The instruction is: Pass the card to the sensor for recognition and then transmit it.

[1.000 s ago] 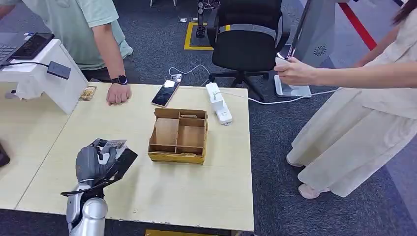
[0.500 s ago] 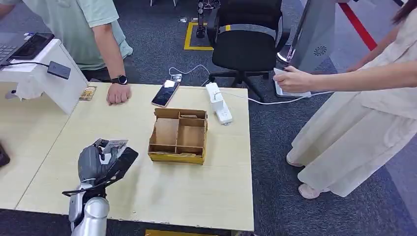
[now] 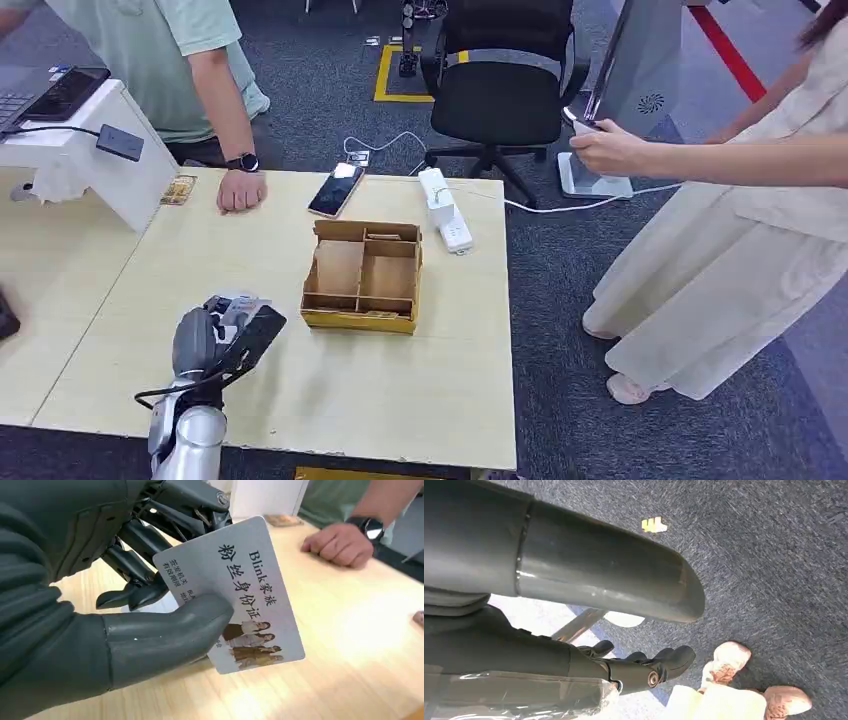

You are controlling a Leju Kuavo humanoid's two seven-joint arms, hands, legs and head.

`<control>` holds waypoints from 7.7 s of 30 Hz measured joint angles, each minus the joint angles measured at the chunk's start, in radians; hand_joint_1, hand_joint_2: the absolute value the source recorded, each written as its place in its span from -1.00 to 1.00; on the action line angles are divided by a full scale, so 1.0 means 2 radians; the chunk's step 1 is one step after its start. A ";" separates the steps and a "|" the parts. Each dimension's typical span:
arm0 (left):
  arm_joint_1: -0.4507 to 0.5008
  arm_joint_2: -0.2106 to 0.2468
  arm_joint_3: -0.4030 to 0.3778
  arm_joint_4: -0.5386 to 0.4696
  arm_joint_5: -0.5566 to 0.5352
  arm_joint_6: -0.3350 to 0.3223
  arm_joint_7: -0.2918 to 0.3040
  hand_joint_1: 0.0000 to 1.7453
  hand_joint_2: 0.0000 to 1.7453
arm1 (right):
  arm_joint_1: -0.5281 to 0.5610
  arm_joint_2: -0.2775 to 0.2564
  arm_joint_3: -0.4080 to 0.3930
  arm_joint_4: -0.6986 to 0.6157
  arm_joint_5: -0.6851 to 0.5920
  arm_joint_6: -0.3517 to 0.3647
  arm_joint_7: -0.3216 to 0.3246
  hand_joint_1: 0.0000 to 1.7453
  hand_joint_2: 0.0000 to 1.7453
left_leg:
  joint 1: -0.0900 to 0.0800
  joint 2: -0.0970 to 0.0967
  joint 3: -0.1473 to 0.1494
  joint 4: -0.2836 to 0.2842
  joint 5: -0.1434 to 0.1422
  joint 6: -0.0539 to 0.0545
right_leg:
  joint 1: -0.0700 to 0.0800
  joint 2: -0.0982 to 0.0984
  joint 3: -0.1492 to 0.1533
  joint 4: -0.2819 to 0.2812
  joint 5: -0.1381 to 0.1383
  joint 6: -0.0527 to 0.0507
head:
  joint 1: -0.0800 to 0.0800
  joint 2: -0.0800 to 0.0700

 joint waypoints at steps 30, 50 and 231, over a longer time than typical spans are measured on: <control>0.007 -0.006 -0.013 -0.016 0.044 -0.010 -0.015 1.00 1.00 | 0.000 -0.002 -0.005 0.000 0.000 -0.001 -0.006 -1.00 -1.00 | 0.000 0.000 0.000 0.000 0.000 0.000 | 0.000 0.000 0.000 0.000 0.000 0.000 | 0.000 0.000; 0.007 0.006 -0.001 -0.017 -0.005 0.015 0.011 1.00 1.00 | 0.001 -0.002 -0.006 0.000 0.000 -0.001 -0.006 -1.00 -1.00 | 0.000 0.000 0.000 0.000 0.000 0.000 | 0.000 0.000 0.000 0.000 0.000 0.000 | 0.000 0.000; -0.088 -0.031 0.066 -0.042 -0.009 0.077 -0.005 1.00 1.00 | 0.001 0.007 -0.013 -0.024 0.000 0.011 -0.004 -1.00 -1.00 | 0.000 0.000 0.000 0.000 0.000 0.000 | 0.000 0.000 0.000 0.000 0.000 0.000 | 0.000 0.000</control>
